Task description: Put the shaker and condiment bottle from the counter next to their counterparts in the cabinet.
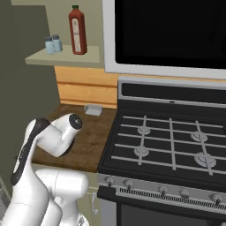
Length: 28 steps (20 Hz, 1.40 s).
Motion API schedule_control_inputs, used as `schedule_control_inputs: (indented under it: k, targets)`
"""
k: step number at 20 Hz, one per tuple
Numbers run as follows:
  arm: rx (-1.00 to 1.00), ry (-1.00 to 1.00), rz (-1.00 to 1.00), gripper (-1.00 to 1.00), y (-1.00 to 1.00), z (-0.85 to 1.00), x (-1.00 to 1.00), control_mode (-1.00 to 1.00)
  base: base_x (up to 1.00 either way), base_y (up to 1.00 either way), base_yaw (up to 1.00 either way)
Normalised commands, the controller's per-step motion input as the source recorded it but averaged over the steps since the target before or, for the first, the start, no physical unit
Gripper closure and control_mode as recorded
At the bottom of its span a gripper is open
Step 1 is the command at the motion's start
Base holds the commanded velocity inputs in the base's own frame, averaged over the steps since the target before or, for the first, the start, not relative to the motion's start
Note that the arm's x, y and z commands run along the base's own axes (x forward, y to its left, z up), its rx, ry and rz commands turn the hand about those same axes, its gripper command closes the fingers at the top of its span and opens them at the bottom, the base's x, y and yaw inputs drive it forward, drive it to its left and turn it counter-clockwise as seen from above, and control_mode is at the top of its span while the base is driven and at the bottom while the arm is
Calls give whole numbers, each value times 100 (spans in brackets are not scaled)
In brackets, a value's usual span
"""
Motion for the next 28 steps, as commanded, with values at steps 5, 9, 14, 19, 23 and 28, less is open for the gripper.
schedule_control_inputs:
  k: [5,9,14,19,23,28]
  targets:
    - [4,-6,-53,100,-52,9,-84,-100,0,0,0]
    - [2,-21,-45,100,-26,29,-69,-100,0,0,0]
    - [0,-36,-19,100,1,19,-63,-100,0,0,0]
    - [-1,-40,-8,100,9,0,-29,-100,0,0,0]
    - [0,-41,-18,100,1,4,-18,-100,0,0,0]
    - [0,-39,-20,100,28,26,-2,-100,0,0,0]
